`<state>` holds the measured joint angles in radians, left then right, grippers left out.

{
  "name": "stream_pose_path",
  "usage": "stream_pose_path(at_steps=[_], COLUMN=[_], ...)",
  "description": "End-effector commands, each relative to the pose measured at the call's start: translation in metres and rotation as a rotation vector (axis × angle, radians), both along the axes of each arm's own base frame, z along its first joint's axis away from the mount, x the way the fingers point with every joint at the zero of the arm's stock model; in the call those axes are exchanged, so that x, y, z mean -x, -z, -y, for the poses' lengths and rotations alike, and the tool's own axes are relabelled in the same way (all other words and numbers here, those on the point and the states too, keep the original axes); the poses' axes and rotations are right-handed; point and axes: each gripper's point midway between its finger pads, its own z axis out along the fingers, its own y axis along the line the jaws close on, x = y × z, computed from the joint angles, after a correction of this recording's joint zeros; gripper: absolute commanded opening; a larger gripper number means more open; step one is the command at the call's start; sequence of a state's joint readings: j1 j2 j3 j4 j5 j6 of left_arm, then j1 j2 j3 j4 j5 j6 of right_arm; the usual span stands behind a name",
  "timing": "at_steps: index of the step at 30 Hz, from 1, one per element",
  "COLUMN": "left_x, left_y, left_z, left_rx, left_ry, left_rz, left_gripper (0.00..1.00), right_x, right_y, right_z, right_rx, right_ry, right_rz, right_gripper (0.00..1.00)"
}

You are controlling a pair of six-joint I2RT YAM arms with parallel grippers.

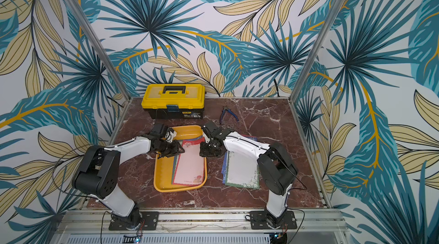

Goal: Take out the stationery paper from the storage box
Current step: Pick up the stationery paper from the storage box.

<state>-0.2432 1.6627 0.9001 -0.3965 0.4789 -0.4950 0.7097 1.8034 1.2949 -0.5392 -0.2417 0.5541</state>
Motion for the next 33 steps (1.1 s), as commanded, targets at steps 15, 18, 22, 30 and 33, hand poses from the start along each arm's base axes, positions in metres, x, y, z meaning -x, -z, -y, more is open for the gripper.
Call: stream_pose_path(at_steps=[15,18,22,30,33], left_x=[0.011,0.009,0.008,0.007,0.008], left_y=[0.008,0.006,0.006,0.008,0.008], left_z=[0.019,0.020,0.020,0.020,0.021], left_rx=[0.115,0.121,0.121,0.120,0.121], left_ry=[0.050,0.053,0.052,0.048,0.048], left_rz=[-0.071,-0.066,-0.065,-0.071,-0.075], left_gripper=[0.28,0.28,0.28,0.27,0.27], right_x=[-0.002,-0.003,-0.004,-0.007,-0.006], right_y=[-0.011,-0.014,-0.019,-0.037,-0.043], right_z=[-0.004,-0.003,0.000,0.009,0.006], right_rx=[-0.023,-0.019,-0.009,0.021,0.003], right_ry=[0.008,0.009,0.014,0.030,0.020], right_rz=[0.029,0.038,0.047,0.104,0.117], right_gripper=[0.36,0.31,0.23,0.26,0.26])
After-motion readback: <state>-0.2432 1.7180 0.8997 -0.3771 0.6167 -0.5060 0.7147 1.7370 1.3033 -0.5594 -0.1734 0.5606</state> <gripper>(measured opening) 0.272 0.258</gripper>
